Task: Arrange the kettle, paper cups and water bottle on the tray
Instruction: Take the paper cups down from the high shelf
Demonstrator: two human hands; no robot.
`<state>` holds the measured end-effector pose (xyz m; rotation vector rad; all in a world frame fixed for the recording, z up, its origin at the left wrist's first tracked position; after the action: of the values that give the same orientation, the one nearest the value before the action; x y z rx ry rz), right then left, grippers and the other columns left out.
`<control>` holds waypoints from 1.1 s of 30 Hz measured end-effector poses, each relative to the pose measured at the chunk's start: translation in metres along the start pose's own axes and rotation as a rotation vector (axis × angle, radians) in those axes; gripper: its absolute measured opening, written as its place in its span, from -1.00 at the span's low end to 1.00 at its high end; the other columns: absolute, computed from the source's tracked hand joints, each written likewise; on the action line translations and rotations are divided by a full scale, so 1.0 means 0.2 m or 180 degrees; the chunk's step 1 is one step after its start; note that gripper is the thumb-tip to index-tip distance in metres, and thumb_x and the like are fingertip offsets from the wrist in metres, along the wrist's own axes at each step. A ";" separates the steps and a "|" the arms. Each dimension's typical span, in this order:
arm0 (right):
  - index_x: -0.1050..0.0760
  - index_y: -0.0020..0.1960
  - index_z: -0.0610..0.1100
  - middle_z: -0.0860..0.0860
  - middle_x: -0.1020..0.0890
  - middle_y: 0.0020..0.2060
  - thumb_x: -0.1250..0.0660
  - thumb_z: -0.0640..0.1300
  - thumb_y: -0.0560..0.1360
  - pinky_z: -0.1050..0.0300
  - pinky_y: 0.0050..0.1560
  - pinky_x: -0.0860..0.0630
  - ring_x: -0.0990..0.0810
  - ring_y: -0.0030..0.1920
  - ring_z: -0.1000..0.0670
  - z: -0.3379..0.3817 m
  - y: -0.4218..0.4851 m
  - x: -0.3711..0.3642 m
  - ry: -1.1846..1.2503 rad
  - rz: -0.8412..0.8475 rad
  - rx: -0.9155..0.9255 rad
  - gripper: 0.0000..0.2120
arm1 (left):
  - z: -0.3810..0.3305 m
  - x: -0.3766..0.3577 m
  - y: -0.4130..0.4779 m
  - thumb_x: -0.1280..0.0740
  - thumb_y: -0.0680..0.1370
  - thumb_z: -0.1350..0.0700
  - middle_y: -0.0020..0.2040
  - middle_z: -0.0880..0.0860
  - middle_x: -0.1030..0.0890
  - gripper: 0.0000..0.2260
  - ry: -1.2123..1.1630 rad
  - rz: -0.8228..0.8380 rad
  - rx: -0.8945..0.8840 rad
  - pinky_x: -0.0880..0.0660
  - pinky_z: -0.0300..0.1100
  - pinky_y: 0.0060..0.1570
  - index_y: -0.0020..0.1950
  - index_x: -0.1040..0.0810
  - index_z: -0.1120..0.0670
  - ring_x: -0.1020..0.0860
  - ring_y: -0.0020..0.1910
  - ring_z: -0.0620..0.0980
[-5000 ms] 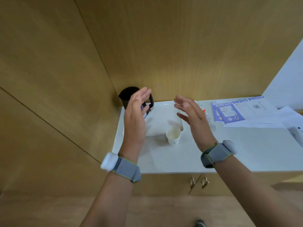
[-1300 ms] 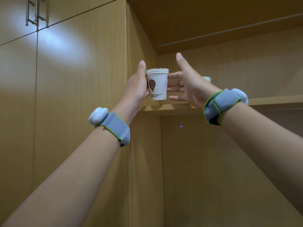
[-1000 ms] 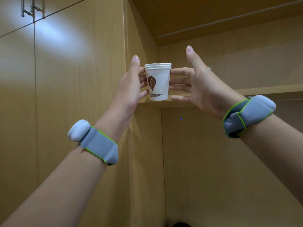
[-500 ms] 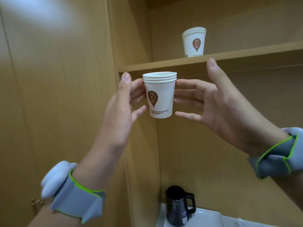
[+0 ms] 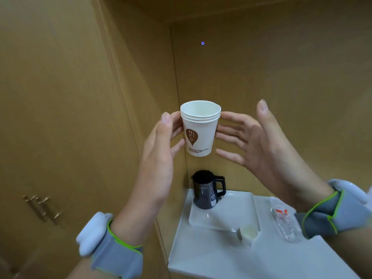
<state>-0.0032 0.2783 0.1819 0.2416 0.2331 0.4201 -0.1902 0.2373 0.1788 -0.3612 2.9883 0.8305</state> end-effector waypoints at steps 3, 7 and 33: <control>-0.46 0.48 0.03 0.00 -0.63 0.36 -0.02 0.43 0.49 -0.15 0.42 -0.51 -0.61 0.36 0.11 -0.16 0.01 0.04 0.0023 -0.0186 -0.0174 -0.25 | 0.16 -0.04 -0.02 -0.07 0.72 -0.16 0.36 -0.08 -0.63 -0.61 -0.0025 -0.0041 0.0228 -0.49 -0.03 0.45 0.37 -0.56 -0.04 -0.55 0.38 -0.20; -0.41 0.52 0.05 -0.02 -0.60 0.39 -0.02 0.42 0.48 -0.13 0.43 -0.51 -0.60 0.37 0.10 -0.37 0.01 0.10 -0.0019 -0.0404 -0.0449 -0.25 | 0.38 -0.08 -0.06 -0.04 0.77 -0.04 0.35 -0.01 -0.64 -0.61 0.0009 -0.0138 0.0574 -0.51 -0.08 0.43 0.41 -0.55 0.08 -0.57 0.36 -0.17; -0.47 0.47 0.05 -0.03 -0.60 0.39 0.10 0.32 0.69 -0.20 0.52 -0.37 -0.52 0.43 0.01 -1.65 -0.08 0.38 0.0122 -0.1344 -0.1864 -0.39 | 1.77 -0.10 -0.43 -0.19 0.72 0.19 0.25 -0.02 -0.56 -0.78 0.0361 -0.0261 0.2032 -0.55 -0.32 0.08 0.30 -0.55 0.06 -0.56 0.33 -0.07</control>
<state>-0.0205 0.3574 -0.1479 -0.3874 0.1834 0.0611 -0.1671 0.3517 -0.1676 -0.5016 3.0910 -0.1727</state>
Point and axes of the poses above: each hand's wrist, its own y-axis towards the middle knuckle, its own x-axis out of the back of the hand, z = x × y, the point moved 1 cm from there along y, towards the middle knuckle
